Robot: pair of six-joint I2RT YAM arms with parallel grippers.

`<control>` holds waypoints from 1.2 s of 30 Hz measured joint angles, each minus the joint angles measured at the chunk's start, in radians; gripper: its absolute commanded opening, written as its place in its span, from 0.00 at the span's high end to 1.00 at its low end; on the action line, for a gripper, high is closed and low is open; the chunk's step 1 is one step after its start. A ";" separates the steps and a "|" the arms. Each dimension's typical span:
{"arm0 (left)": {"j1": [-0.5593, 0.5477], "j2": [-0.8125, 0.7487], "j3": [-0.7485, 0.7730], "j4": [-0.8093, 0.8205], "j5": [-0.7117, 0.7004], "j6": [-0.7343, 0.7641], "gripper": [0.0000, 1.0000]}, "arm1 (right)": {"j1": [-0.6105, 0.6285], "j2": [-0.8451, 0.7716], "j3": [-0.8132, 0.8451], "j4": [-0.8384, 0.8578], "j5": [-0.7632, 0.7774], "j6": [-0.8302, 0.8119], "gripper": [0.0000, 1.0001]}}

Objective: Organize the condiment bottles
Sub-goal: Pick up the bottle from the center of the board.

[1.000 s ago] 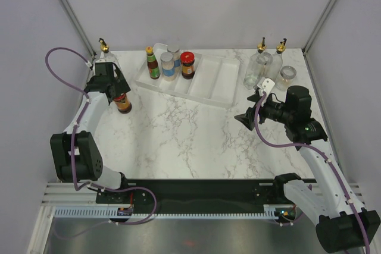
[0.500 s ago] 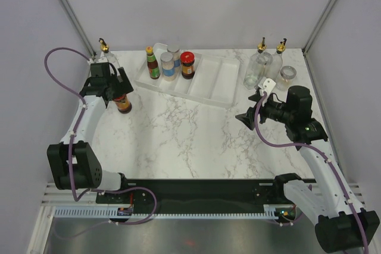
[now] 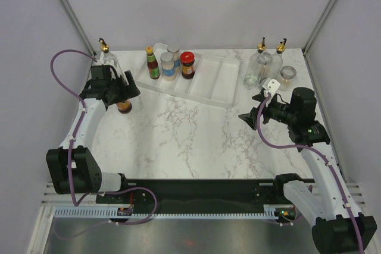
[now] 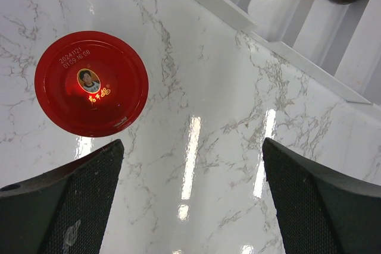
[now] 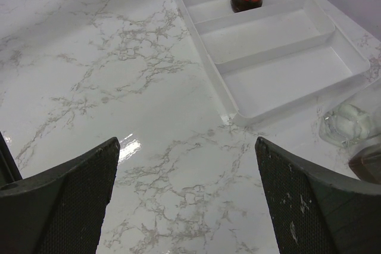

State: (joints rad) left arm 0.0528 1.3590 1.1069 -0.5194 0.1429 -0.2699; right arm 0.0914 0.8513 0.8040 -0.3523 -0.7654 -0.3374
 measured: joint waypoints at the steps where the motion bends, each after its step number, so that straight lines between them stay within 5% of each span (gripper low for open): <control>1: 0.000 0.000 -0.001 -0.002 0.000 0.001 0.00 | 0.000 -0.002 0.000 0.000 -0.001 0.000 0.02; 6: 0.000 0.000 -0.001 -0.005 0.011 0.002 0.07 | 0.000 -0.008 0.000 0.000 -0.002 0.000 0.02; 9: 0.000 -0.003 -0.001 -0.006 0.021 0.005 0.23 | 0.000 -0.010 0.000 0.000 -0.006 0.000 0.02; 10: 0.000 -0.004 -0.001 -0.007 0.023 0.008 0.59 | 0.000 -0.011 0.000 0.000 -0.006 0.000 0.02; 11: 0.000 -0.006 -0.001 -0.007 0.024 0.006 0.69 | 0.000 -0.011 0.000 0.000 -0.006 0.000 0.02; 13: 0.000 -0.008 -0.001 -0.008 0.024 0.020 0.51 | 0.000 -0.011 0.000 0.000 -0.006 0.000 0.02; 14: 0.000 -0.010 -0.001 -0.009 0.024 0.025 0.35 | 0.000 -0.011 0.000 0.000 -0.006 0.000 0.02; 15: 0.000 -0.010 -0.001 -0.011 0.022 0.031 0.07 | 0.000 -0.011 0.000 0.000 -0.006 0.000 0.02; 16: 0.000 -0.011 -0.001 -0.013 0.016 0.036 0.01 | 0.000 -0.011 0.000 0.000 -0.006 0.000 0.02; 31: 0.007 0.092 0.124 -0.039 -0.068 0.031 0.00 | 0.000 -0.011 0.000 0.000 -0.008 0.000 0.02; 36: 0.009 0.140 0.144 -0.074 -0.223 0.025 0.00 | 0.000 -0.011 0.000 0.000 -0.008 0.000 0.02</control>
State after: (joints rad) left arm 0.0616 1.4990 1.2507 -0.5938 -0.0799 -0.2447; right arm 0.0914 0.8402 0.8040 -0.3519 -0.7738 -0.3370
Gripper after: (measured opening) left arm 0.995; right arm 0.982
